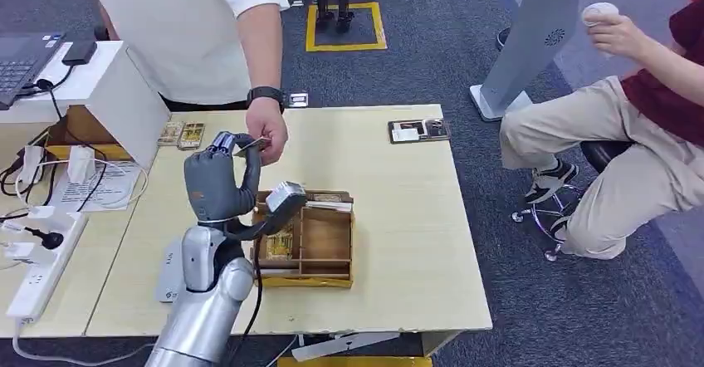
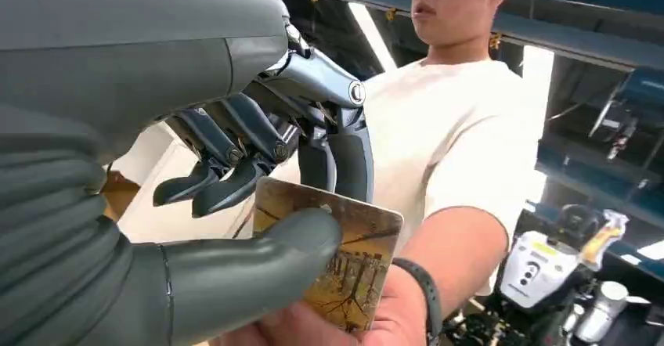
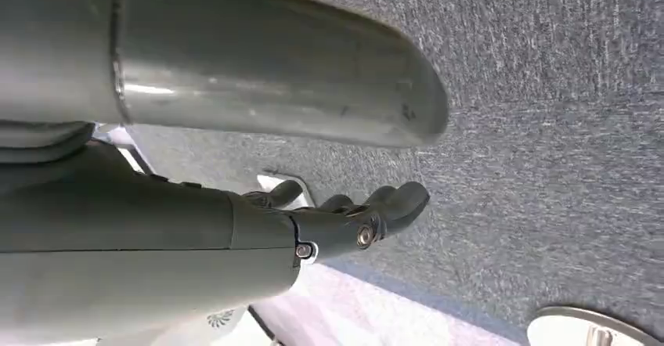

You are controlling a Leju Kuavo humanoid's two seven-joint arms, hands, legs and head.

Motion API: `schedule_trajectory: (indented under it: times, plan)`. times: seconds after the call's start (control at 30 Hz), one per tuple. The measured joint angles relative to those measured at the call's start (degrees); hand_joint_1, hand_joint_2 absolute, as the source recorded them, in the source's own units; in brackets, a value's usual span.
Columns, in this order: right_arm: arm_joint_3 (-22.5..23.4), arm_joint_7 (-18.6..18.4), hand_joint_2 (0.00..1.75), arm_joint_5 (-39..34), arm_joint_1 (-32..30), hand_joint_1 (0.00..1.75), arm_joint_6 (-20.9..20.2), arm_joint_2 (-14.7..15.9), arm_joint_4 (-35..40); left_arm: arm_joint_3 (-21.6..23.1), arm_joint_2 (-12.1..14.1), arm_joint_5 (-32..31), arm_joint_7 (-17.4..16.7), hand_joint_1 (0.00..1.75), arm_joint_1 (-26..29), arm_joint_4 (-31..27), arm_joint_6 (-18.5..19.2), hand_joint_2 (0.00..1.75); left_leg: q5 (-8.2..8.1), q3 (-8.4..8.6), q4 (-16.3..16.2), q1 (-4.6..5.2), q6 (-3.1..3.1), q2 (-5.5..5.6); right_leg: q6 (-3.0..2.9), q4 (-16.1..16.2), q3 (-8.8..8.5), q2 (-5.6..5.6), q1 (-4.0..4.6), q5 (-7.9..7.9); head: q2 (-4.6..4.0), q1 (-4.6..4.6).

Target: Pass the card to the sensor for recognition and then transmit it.

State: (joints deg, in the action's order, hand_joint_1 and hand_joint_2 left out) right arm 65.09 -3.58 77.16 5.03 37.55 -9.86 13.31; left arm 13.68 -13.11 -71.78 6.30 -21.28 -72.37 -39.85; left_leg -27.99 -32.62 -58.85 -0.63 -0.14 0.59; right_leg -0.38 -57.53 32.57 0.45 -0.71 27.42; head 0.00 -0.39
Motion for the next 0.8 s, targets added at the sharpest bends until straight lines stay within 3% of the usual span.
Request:
schedule_trajectory:
  times: [0.2,0.23,0.27,0.3,0.6,0.8]
  plan:
    - [-0.1,-0.1,0.00,-0.2,0.0,0.00,0.0,0.0,-0.2,-0.4,0.0,2.4,-0.8,1.75,-2.3,3.5,0.0,1.75,0.00,-0.01,0.0,0.00,0.00,0.00,0.00,0.0,0.01,0.01,0.00,0.00,0.00,0.00]
    - [-0.1,-0.1,0.00,-0.2,0.0,0.00,0.0,0.0,-0.2,-0.4,0.0,2.6,-0.8,1.43,-2.5,3.9,0.0,1.75,-0.01,-0.01,0.0,0.01,0.00,0.00,0.00,0.0,0.01,0.01,0.00,0.00,0.00,0.00]
    - [-0.1,-0.1,0.00,-0.3,0.1,0.00,0.0,0.0,-0.2,-0.4,-0.1,3.2,-0.8,0.23,-2.6,4.1,0.0,1.75,-0.01,-0.01,0.0,0.01,0.00,0.00,0.00,0.0,0.01,0.01,0.00,0.01,0.00,-0.02]
    - [-0.1,-0.1,0.00,-0.4,0.1,0.00,0.0,0.0,-0.2,-0.4,-0.2,4.3,-0.7,0.00,-2.7,4.5,0.0,1.75,-0.01,-0.01,0.0,0.01,0.00,0.00,0.01,0.0,0.01,0.01,0.00,0.01,0.00,0.00]
    - [-0.1,0.0,0.00,-0.9,0.1,0.00,0.0,0.0,-0.3,0.1,-0.1,5.4,-1.7,0.00,-2.8,6.1,0.0,1.75,-0.01,0.00,0.0,0.00,0.00,-0.01,0.01,0.0,0.01,0.01,0.00,0.01,0.00,0.00]
    - [-0.1,0.0,0.00,-1.2,0.1,0.00,0.2,0.0,-0.3,0.1,0.0,5.9,0.0,0.00,-2.1,6.0,0.0,1.75,-0.01,-0.01,0.0,0.00,0.00,-0.01,0.01,0.0,0.01,0.01,0.00,0.01,0.00,0.00]
